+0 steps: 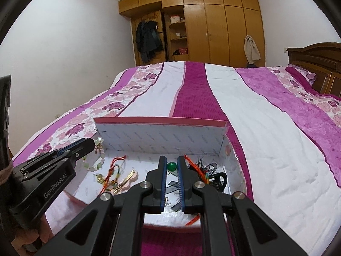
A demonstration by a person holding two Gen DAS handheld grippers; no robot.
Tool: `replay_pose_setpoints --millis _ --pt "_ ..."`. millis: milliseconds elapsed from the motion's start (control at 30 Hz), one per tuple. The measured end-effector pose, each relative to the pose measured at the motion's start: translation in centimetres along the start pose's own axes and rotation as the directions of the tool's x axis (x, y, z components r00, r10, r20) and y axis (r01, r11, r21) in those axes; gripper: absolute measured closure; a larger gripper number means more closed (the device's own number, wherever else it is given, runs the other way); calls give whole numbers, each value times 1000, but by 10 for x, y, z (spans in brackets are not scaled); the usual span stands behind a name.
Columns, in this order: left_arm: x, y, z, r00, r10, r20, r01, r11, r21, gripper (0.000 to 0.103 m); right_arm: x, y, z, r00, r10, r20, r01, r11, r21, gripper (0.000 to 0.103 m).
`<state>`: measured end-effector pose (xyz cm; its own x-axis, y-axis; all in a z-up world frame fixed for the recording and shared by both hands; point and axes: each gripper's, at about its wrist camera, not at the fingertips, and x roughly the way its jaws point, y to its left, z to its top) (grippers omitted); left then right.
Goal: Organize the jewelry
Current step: 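Carry the bracelet and green pendant into the shoebox with both tools, then open both tools to release the items and lift them out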
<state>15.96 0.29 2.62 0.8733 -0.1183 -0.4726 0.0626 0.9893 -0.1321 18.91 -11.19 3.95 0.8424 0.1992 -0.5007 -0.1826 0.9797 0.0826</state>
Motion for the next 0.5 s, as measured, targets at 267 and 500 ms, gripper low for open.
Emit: replay_pose_setpoints --millis 267,500 --pt "21 4 -4 1000 0 -17 -1 1000 -18 103 26 -6 -2 1000 -22 -20 22 1000 0 92" --pt "33 5 -7 998 24 -56 -25 999 -29 102 44 -10 -5 998 -44 -48 44 999 2 92"
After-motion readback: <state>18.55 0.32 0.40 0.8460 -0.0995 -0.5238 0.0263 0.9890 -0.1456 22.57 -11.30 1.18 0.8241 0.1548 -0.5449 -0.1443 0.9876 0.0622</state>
